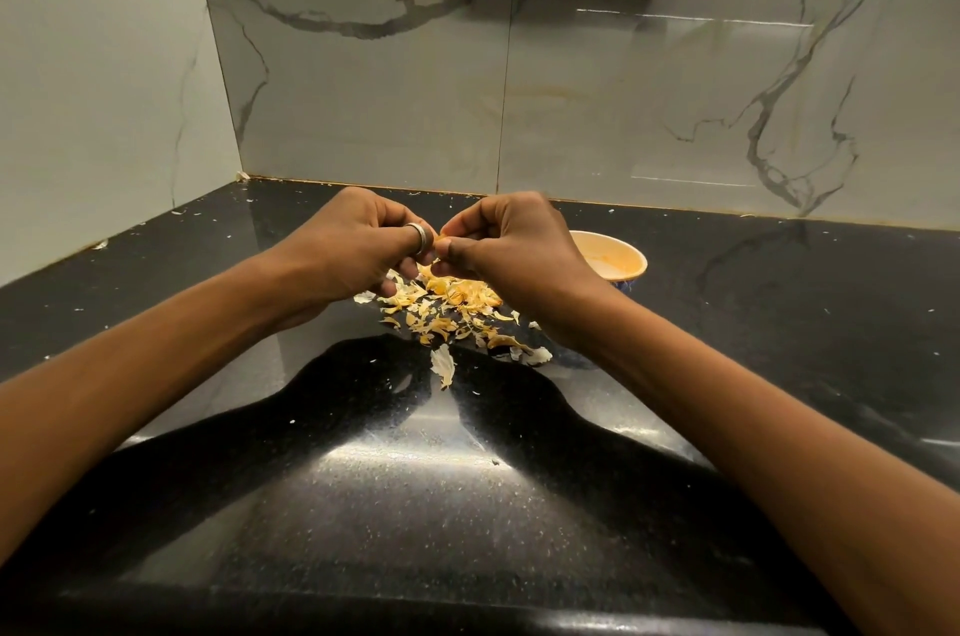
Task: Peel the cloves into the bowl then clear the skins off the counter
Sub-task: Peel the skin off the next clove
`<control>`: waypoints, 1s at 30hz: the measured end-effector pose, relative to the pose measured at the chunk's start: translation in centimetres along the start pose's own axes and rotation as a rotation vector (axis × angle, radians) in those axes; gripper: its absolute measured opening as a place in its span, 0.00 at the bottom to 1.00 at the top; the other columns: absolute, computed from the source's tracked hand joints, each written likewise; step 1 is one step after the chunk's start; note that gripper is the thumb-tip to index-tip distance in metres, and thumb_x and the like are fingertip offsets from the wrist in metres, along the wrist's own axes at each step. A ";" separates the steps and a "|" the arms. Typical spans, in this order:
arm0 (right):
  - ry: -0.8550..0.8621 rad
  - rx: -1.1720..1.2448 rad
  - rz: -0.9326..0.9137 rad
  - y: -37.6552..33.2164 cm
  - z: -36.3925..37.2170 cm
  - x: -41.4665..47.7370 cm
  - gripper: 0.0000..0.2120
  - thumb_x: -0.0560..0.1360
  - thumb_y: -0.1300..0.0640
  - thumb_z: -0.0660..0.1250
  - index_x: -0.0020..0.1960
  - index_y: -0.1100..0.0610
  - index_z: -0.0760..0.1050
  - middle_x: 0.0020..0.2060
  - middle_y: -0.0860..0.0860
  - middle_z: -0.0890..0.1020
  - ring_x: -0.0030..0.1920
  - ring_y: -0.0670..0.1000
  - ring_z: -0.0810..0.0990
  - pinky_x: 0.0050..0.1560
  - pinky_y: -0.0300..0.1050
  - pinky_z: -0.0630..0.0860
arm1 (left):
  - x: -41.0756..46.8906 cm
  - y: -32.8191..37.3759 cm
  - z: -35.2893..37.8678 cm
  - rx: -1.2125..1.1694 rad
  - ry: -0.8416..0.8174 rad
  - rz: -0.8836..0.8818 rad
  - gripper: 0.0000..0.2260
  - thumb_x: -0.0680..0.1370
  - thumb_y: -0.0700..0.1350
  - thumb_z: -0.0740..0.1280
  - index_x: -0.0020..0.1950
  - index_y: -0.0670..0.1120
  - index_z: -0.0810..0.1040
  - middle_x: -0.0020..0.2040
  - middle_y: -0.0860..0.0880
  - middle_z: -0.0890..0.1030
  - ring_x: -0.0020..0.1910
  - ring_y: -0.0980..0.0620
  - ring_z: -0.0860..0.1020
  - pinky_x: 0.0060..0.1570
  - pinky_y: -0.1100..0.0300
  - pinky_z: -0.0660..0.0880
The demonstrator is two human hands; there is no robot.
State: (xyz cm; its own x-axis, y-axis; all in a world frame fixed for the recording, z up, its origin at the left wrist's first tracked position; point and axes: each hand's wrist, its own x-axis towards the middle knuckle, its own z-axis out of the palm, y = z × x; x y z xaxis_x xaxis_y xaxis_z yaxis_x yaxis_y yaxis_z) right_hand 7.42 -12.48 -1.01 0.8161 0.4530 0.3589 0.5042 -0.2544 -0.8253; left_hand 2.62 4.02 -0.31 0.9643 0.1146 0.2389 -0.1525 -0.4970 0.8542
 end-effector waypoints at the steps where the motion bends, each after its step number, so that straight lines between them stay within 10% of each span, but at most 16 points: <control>1: -0.005 0.050 0.029 -0.1 0.0 0.0 0.05 0.75 0.66 0.72 0.44 0.58 0.80 0.41 0.57 0.86 0.43 0.53 0.87 0.52 0.54 0.84 | 0.0 0.0 0.0 -0.012 -0.003 -0.005 0.07 0.82 0.39 0.64 0.50 0.37 0.82 0.40 0.44 0.81 0.31 0.59 0.77 0.25 0.67 0.74; 30: 0.011 0.252 0.159 -0.7 -0.3 -0.2 0.04 0.77 0.70 0.68 0.46 0.64 0.80 0.46 0.64 0.84 0.46 0.58 0.86 0.47 0.45 0.84 | -0.1 -0.6 0.4 0.368 0.151 0.393 0.02 0.76 0.41 0.74 0.47 0.44 0.85 0.33 0.56 0.81 0.28 0.64 0.78 0.29 0.71 0.73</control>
State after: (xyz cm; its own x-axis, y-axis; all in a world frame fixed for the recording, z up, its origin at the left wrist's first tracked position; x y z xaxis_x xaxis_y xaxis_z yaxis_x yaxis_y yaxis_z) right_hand 6.99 -12.69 -0.39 0.8830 0.4144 0.2202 0.2849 -0.1005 -0.9533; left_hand 2.70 3.96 -1.00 0.8043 -0.0316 0.5933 -0.3824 -0.7918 0.4762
